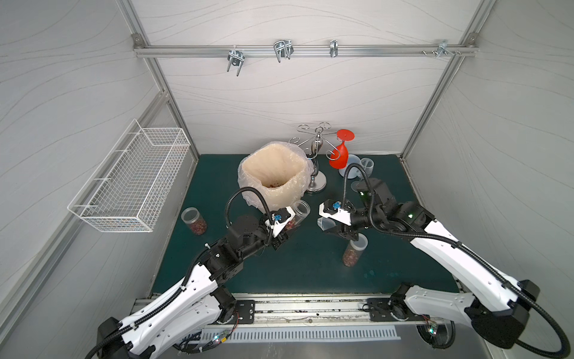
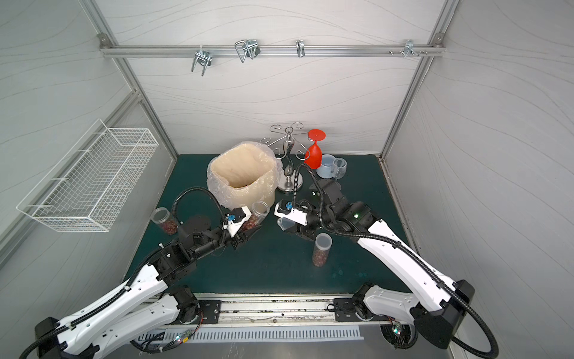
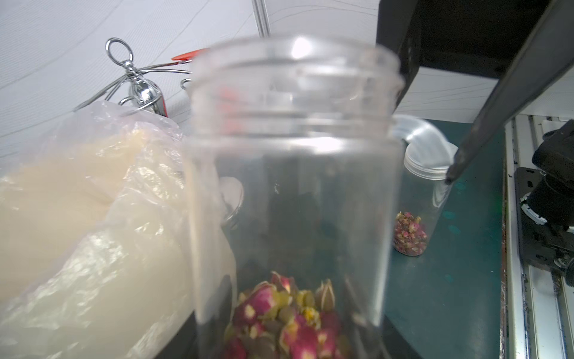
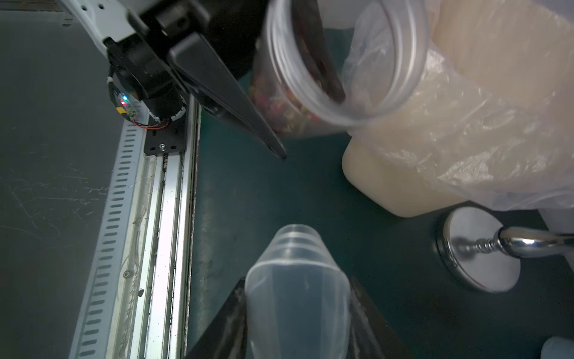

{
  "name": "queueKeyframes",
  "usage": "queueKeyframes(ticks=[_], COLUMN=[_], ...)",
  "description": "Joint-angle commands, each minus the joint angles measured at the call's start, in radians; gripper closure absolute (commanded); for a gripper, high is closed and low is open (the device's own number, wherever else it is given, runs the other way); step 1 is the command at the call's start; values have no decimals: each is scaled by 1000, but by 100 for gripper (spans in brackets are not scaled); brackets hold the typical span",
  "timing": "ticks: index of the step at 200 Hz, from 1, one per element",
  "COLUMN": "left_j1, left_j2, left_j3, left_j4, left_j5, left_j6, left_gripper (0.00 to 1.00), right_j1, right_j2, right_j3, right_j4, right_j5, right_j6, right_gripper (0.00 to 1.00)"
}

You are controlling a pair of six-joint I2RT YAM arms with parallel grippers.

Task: Empty the moldy dried flower tea in the jars
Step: Unscrew the lid from the jar, then place the lid at the center of the board.

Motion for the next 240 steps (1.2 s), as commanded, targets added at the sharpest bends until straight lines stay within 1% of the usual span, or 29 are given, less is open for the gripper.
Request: queueKeyframes(ticks=[1, 20, 52, 85, 117, 240], left_j1=[13, 14, 16, 16, 16, 18], left_j2=[-42, -59, -73, -77, -79, -61], left_j3=[42, 40, 36, 32, 31, 27], left_j4=[9, 1, -10, -17, -20, -18], left_j5=[-27, -26, -25, -20, -16, -7], left_j6=[-15, -14, -7, 1, 8, 16], left_gripper=[79, 80, 80, 80, 80, 80], right_j1=[-5, -5, -4, -4, -4, -40], right_j2=[35, 82, 138, 162, 198, 389], right_j3=[-22, -43, -88, -144, -177, -176], right_j4=[57, 76, 123, 189, 238, 338], right_j5=[85, 122, 140, 160, 175, 219], right_j6=[83, 114, 150, 149, 147, 151], right_gripper=[58, 56, 55, 50, 48, 43])
